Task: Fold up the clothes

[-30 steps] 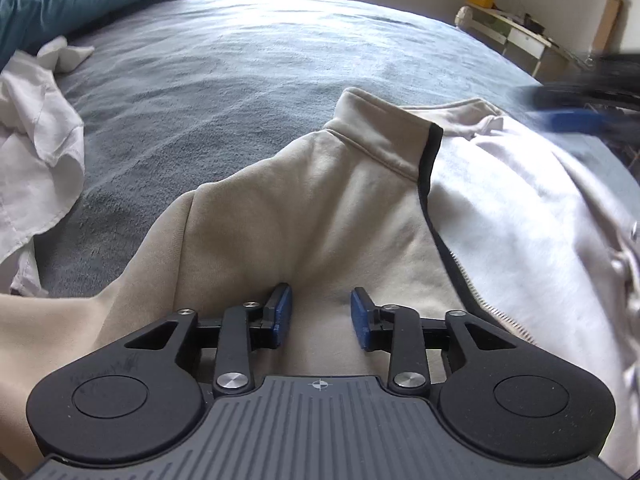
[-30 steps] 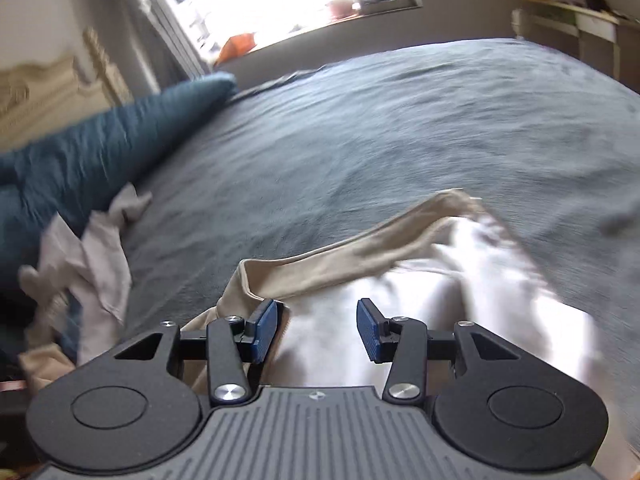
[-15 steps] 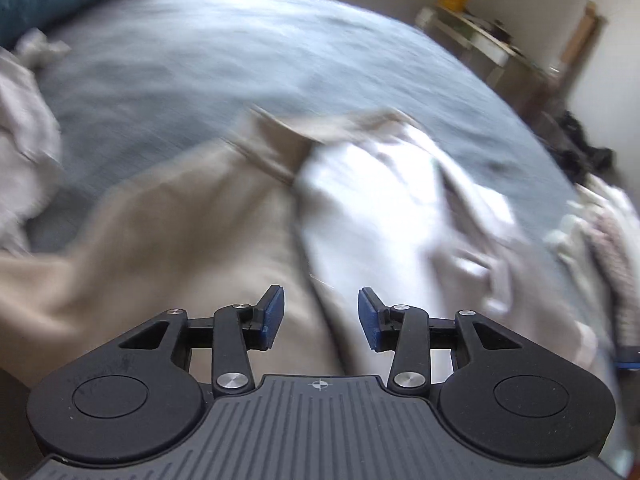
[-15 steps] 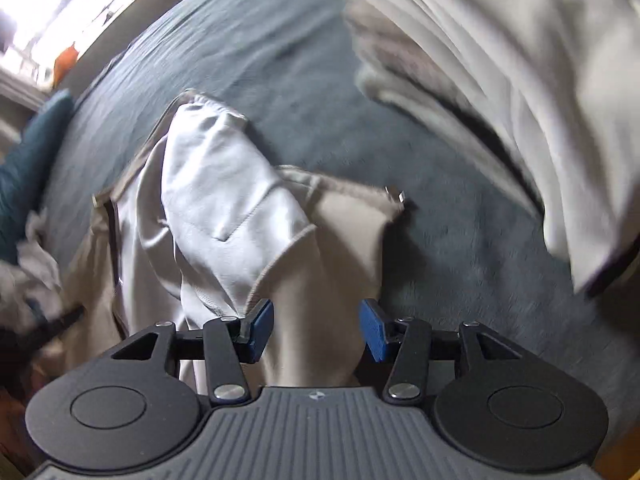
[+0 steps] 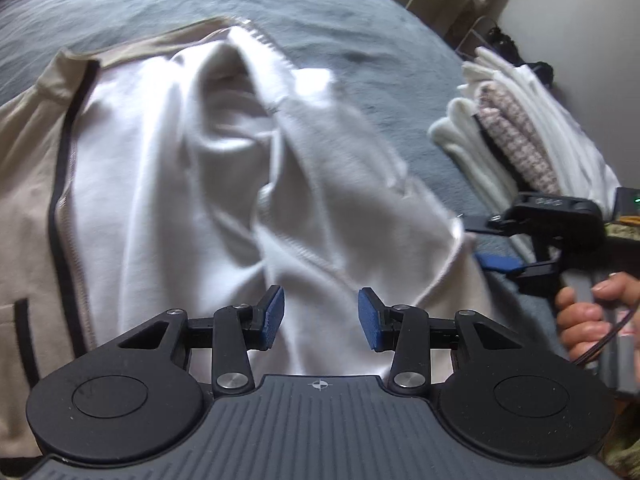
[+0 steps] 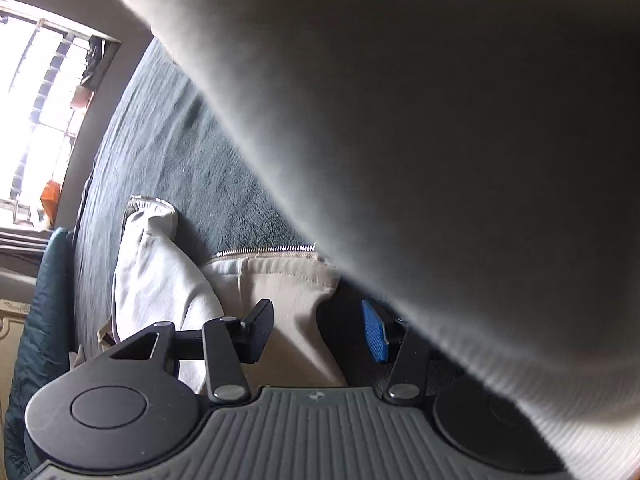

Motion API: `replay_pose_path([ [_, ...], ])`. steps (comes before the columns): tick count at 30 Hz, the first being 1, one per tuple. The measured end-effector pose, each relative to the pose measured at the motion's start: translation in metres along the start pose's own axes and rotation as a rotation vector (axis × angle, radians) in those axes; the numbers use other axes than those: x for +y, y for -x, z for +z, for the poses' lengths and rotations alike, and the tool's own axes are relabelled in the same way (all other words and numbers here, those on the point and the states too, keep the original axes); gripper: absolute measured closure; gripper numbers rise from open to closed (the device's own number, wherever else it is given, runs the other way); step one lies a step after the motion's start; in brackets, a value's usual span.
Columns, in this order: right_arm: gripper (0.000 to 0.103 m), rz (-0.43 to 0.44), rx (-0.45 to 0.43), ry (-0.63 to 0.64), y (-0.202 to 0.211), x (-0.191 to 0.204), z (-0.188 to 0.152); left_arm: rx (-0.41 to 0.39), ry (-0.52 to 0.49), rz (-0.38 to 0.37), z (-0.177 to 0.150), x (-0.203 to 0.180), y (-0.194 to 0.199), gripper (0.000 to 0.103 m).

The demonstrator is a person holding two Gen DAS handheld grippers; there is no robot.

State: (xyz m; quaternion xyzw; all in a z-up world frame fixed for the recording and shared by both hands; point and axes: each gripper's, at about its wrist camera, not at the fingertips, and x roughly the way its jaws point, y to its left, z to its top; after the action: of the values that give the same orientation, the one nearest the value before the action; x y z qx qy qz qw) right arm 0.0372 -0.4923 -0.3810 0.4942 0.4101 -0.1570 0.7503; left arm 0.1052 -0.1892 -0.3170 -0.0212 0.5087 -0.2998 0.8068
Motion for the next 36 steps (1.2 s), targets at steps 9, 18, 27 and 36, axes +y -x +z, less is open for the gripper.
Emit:
replay_pose_path([
  [9, 0.099, -0.022, -0.089, 0.139, -0.010, 0.024, -0.010, 0.107, -0.006, 0.081, -0.016, -0.019, -0.049, 0.062],
  [18, 0.100, 0.095, -0.321, 0.493, 0.055, 0.103, -0.026, 0.091, 0.001, 0.104, -0.019, -0.028, -0.053, 0.060],
  [27, 0.099, 0.429, -0.260, 1.140, 0.121, 0.216, -0.107, 0.034, 0.348, 0.027, -0.037, 0.054, 0.057, 0.059],
  [36, 0.100, 0.515, 0.304, 1.803, 0.081, 0.211, -0.272, -0.008, 0.733, -0.020, -0.109, 0.158, 0.142, 0.058],
])
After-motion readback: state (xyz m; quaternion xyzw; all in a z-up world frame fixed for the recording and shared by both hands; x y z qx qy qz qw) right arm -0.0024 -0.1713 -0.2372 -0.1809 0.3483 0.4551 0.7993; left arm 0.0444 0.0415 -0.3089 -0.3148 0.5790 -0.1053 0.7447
